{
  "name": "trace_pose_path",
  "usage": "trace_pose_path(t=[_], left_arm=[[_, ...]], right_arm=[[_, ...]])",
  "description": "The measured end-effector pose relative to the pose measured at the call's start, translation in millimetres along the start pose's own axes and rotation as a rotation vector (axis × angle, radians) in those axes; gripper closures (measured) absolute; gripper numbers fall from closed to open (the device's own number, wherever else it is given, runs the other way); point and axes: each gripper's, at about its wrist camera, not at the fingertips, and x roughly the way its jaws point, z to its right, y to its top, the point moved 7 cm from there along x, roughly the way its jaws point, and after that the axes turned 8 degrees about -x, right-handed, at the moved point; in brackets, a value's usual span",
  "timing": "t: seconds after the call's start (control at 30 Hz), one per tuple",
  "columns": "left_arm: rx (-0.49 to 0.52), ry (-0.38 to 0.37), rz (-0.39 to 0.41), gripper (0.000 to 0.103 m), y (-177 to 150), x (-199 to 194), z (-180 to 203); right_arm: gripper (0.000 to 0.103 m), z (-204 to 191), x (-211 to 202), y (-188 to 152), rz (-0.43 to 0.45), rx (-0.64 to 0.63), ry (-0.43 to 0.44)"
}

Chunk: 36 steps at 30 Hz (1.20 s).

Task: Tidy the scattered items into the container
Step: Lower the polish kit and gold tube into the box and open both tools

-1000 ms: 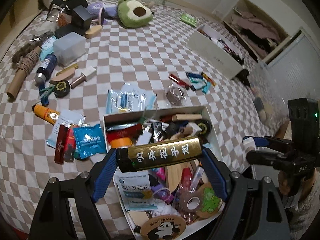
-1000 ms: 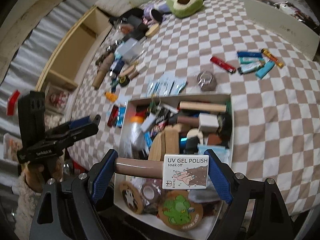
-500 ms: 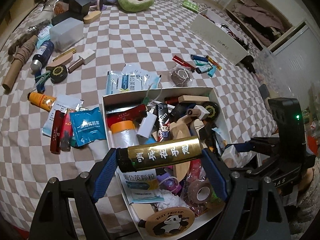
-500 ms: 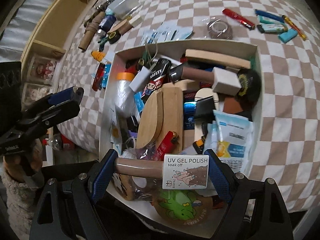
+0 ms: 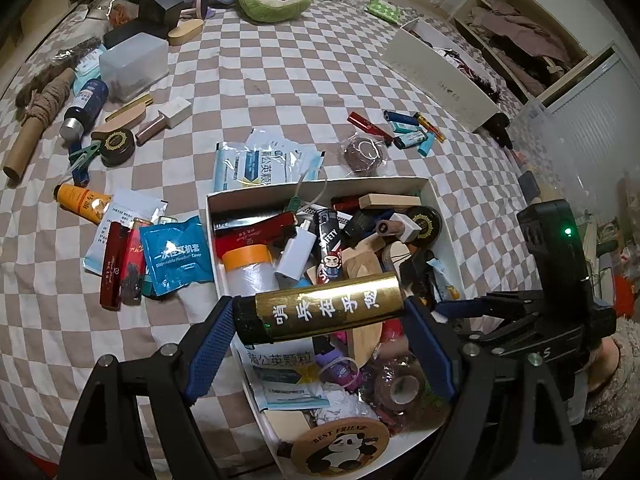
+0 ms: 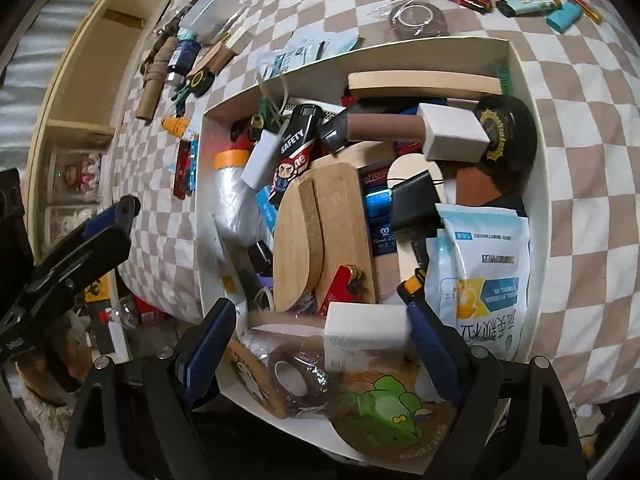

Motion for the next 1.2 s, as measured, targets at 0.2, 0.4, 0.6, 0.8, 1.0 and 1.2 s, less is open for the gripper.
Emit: trace_pose_path(t=[0.2,0.4,0.6,0.8,1.0,1.2], left_arm=[[-0.008,-0.007,-0.018,0.02,0,5,0],[-0.003,-0.012,-0.05,0.02,-3,15,7],[-0.03,-0.031,-0.103,0.02,-5,29,13],[-0.081,-0.064,-0.145,0.02,-4,44,22],[-0.186,-0.077,-0.171,0.02,-2,57,17],[-0.19,-0.013,-0.167,0.019,0,60,7]], right_arm=[[0.003,-5,-5,-2,0.003,-0.003,0.017],[0.003,-14,-6,-15,-0.053,-0.103,-0.031],[0.003,-19,-8,-24,-0.062,-0.177,-0.061],[0.003,-18,-7,-22,-0.066,-0.189,-0.065],[0.003,-18,-8,-21,-0.06,-0.191,-0.066],[0.003,-18,-10,-21,-0.059,-0.196,-0.059]])
